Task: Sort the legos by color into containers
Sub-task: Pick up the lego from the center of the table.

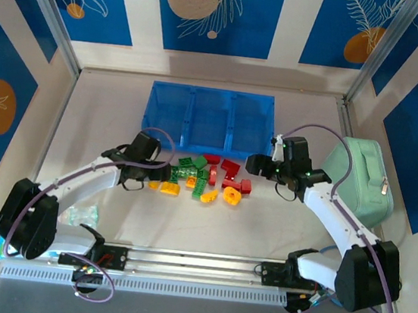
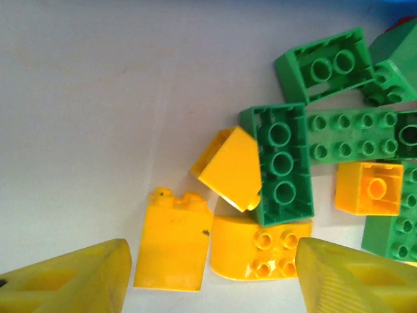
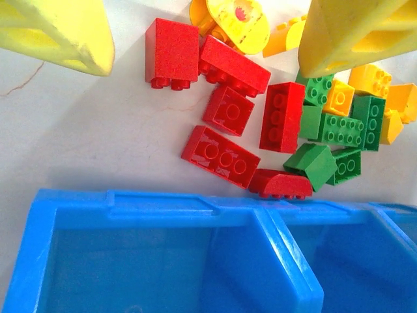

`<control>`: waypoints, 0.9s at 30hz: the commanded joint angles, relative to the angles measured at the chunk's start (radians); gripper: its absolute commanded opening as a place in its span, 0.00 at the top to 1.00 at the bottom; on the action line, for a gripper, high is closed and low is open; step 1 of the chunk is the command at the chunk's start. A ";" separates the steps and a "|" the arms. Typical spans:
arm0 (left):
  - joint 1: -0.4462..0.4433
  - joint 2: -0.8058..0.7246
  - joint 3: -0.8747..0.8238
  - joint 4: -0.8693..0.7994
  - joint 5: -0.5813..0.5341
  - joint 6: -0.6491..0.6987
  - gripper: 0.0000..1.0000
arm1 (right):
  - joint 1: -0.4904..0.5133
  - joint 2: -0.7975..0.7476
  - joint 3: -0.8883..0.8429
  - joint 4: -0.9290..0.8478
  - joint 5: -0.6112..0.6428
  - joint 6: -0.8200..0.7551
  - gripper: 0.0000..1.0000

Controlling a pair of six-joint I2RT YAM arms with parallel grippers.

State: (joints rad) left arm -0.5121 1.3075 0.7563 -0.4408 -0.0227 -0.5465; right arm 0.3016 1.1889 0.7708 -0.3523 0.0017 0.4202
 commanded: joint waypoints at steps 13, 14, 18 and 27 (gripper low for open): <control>-0.014 0.060 -0.026 -0.039 -0.015 0.003 0.41 | 0.057 0.058 0.041 0.012 0.034 0.031 0.28; -0.014 0.066 -0.027 -0.034 -0.018 0.006 0.41 | 0.059 0.057 0.041 0.010 0.036 0.032 0.28; -0.014 0.096 -0.023 -0.020 -0.017 0.013 0.43 | 0.065 0.054 0.037 0.009 0.046 0.036 0.29; -0.014 0.135 -0.021 0.005 -0.053 0.019 0.58 | 0.068 0.045 0.036 0.001 0.052 0.040 0.33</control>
State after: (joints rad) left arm -0.5159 1.4395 0.7418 -0.4488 -0.0456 -0.5430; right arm 0.3626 1.2465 0.7837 -0.3481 0.0463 0.4469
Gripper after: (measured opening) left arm 0.431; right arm 0.670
